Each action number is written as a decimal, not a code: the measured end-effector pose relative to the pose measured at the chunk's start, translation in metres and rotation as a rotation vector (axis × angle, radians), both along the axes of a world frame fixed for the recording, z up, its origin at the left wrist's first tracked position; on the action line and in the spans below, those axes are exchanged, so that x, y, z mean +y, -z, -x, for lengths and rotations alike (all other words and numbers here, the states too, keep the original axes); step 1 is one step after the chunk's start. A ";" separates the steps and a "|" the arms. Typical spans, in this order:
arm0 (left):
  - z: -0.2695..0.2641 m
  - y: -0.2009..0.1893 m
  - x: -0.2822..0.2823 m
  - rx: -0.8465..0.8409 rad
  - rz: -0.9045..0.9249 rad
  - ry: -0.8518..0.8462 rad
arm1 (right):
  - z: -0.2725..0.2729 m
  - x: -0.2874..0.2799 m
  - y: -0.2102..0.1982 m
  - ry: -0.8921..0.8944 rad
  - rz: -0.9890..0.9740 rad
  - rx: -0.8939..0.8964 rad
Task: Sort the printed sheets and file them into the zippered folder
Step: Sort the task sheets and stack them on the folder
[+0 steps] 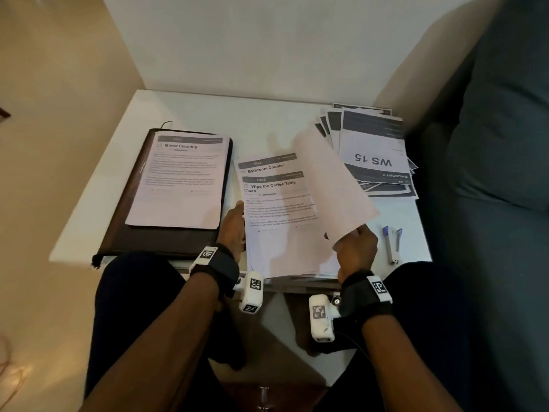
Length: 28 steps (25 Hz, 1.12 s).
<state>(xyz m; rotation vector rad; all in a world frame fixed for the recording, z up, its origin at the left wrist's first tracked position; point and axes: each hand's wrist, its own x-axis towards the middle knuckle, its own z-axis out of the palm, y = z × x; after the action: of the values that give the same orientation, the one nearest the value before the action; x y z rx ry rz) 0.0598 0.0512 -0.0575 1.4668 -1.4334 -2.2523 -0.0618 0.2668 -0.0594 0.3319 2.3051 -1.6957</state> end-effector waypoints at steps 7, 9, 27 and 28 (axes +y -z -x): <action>0.008 -0.022 0.005 0.001 0.062 0.074 | -0.034 -0.003 0.016 -0.327 -0.386 0.360; 0.011 -0.015 0.001 -0.026 0.110 0.093 | -0.038 -0.005 0.021 -0.318 -0.371 0.313; 0.012 -0.001 -0.004 0.118 0.489 0.094 | -0.010 -0.010 0.007 -0.285 -0.211 0.115; 0.008 -0.015 -0.001 0.224 0.516 0.081 | 0.002 -0.014 -0.002 -0.258 -0.052 0.091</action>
<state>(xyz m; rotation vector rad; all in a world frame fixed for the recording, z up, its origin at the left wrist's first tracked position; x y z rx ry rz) 0.0514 0.0499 -0.0421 0.9810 -1.8352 -1.8108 -0.0638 0.2525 -0.0571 -0.0344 2.3400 -1.5557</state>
